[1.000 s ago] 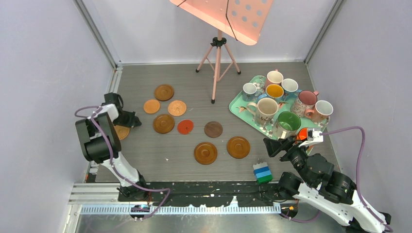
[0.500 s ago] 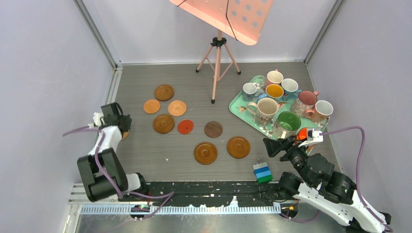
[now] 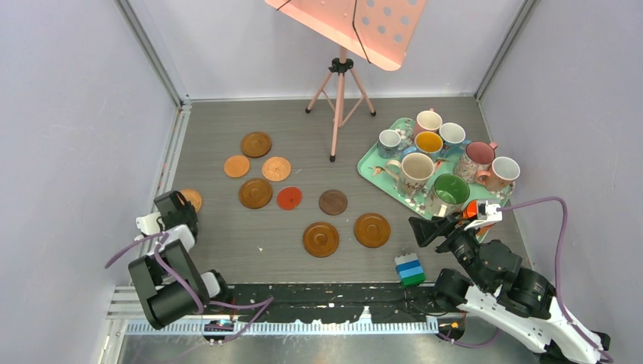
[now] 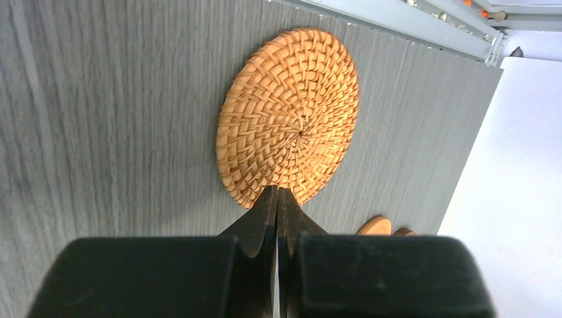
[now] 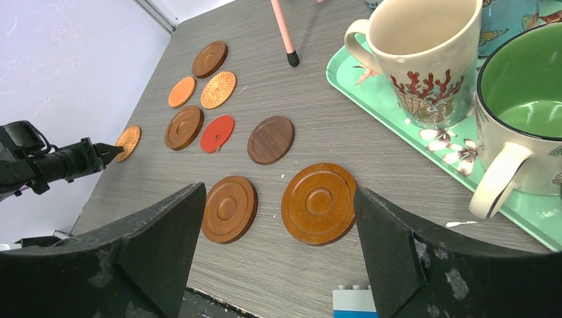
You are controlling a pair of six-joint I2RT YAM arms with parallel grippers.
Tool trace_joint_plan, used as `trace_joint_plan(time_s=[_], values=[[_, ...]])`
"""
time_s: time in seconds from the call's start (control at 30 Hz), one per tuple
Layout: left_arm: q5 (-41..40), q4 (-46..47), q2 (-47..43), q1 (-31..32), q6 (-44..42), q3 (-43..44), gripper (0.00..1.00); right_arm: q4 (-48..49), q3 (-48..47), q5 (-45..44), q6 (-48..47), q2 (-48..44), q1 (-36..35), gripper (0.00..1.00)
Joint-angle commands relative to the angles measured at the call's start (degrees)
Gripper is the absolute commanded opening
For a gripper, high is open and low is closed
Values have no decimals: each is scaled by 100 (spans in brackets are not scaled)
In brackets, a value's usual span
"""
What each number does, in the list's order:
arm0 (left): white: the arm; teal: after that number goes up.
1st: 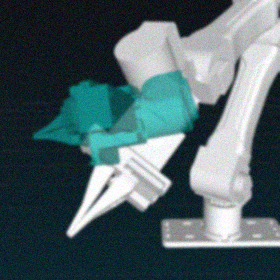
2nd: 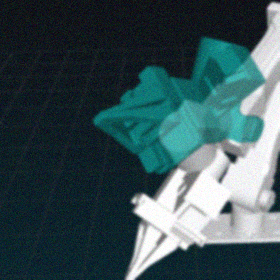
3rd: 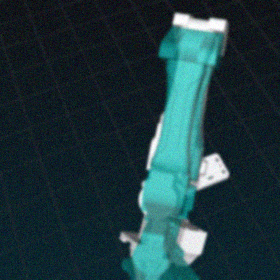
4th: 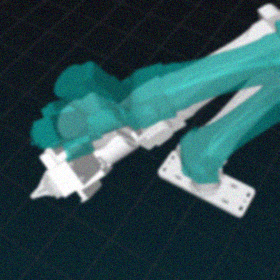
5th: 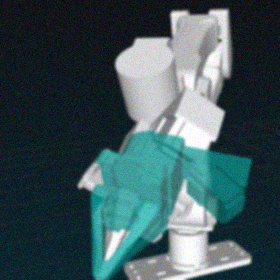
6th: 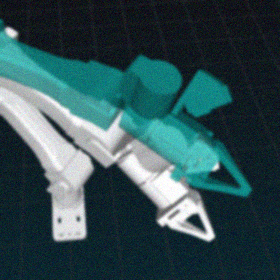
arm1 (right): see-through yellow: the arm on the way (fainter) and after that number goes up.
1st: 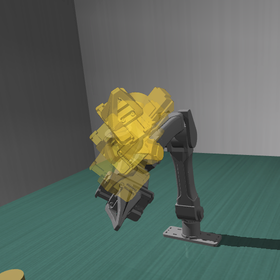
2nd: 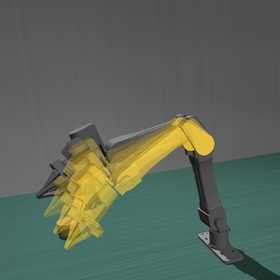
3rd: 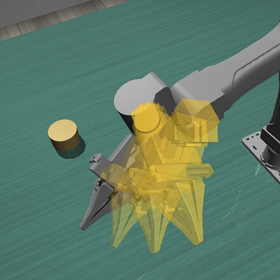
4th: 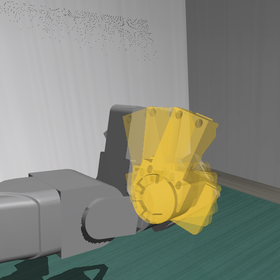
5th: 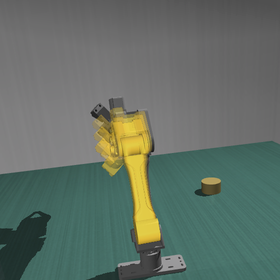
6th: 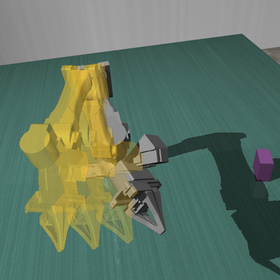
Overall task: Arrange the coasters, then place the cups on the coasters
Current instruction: Move the coaster to the center of the board.
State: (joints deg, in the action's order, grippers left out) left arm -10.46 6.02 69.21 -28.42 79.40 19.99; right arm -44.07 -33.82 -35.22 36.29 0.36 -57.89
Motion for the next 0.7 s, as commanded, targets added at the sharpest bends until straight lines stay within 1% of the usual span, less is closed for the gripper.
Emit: trace_joint_plan(time_s=[0.0, 0.13, 0.27, 0.37, 0.47, 0.57, 0.6, 0.67], values=[[7, 364, -62, -93, 5, 216, 0, 303, 41, -11, -100, -1065, 6, 89], [-115, 367, -176, -104, -18, 296, 0, 311, 51, -64, -109, -1060, 6, 89], [-91, 334, 56, -213, 14, 355, 0, 308, 54, -89, -105, -1069, 6, 89], [79, 488, 353, -271, 208, 283, 0, 311, 51, -93, -105, -1064, 3, 89], [410, 702, 799, -286, 544, 212, 0, 309, 64, -103, -105, -1064, 6, 89], [749, 870, 1181, -286, 693, 247, 0, 307, 65, -107, -105, -1064, 6, 89], [828, 988, 1245, -278, 724, 223, 0, 311, 62, -108, -105, -1064, 6, 89], [904, 898, 1268, -256, 792, 275, 0, 309, 60, -107, -109, -1062, 6, 89]])
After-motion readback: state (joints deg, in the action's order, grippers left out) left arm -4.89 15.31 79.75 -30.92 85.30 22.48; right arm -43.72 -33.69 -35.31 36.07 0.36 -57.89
